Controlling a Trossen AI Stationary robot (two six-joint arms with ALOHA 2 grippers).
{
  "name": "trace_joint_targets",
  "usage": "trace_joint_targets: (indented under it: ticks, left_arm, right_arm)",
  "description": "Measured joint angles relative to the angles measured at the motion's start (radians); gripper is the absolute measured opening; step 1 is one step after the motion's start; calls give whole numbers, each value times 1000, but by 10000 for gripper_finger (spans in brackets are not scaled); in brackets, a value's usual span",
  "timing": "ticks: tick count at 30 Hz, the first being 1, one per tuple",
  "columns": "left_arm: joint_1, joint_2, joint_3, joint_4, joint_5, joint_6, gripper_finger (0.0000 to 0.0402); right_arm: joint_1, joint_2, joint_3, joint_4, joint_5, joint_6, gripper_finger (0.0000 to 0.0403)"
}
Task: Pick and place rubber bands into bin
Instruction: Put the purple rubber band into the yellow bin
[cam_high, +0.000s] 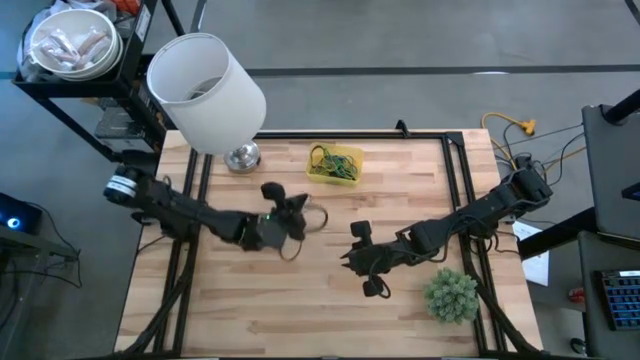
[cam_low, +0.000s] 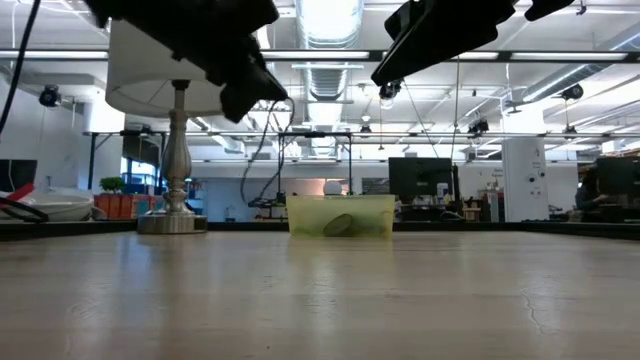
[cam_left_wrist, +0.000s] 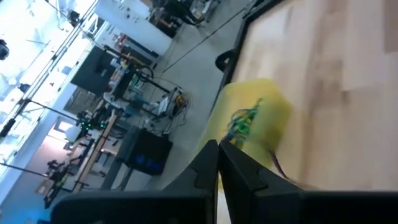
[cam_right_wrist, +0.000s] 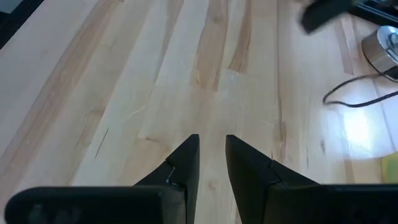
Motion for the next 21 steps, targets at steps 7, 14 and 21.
trace_joint_targets:
  ticks: [7,14,21]
  left_arm:
    - [182,-45,3,150,189,95,0]
    - [374,-38,8,258,383,110,0]
    - [529,50,22,424,570,25,0]
  right_arm:
    - [0,0,0,-1,-4,4,73]
    - [0,0,0,-5,-5,4,73]
    - [0,0,0,-6,-5,-1,73]
